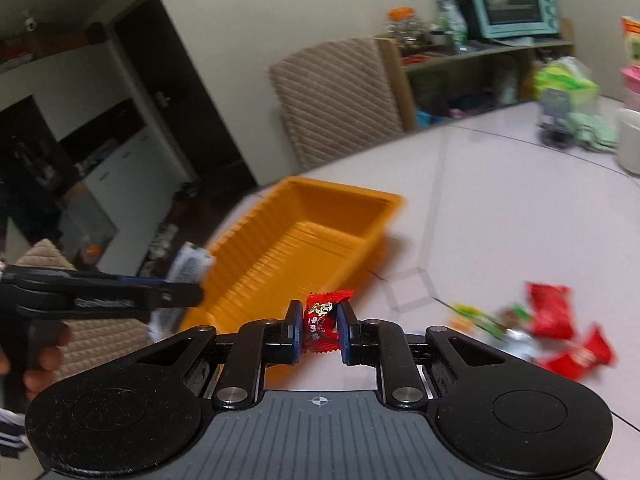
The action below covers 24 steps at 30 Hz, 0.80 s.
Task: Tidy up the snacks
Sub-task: 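Carry both snacks over the orange tray and open both tools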
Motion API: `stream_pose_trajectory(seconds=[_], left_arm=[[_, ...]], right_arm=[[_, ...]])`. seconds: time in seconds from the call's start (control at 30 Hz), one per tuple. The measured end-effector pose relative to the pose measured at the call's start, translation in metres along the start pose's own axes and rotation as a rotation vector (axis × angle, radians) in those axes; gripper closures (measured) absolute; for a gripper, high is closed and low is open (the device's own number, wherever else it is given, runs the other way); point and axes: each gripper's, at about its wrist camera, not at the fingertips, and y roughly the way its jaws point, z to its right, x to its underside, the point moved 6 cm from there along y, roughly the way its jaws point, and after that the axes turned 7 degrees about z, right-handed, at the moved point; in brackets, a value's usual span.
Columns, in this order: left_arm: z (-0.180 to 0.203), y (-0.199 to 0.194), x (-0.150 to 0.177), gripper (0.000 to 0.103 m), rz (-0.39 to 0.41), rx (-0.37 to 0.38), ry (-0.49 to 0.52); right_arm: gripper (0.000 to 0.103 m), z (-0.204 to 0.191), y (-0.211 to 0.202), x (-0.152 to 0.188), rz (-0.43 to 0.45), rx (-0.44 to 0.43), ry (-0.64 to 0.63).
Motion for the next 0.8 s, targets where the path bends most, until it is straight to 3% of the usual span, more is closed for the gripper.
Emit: stream_pose_trajectory(seconds=[0.37, 0.8], left_arm=[[-0.044, 0.038, -0.010, 0.065, -0.056, -0.003, -0.015], [-0.059, 0.059, -0.009, 0.065, -0.094, 0.008, -0.027]], right_arm=[[0.084, -0.044, 0.096, 0.002, -0.064, -0.015, -0.057], [0.083, -0.044, 0.132, 0.007, -0.057, -0.051, -0.011]])
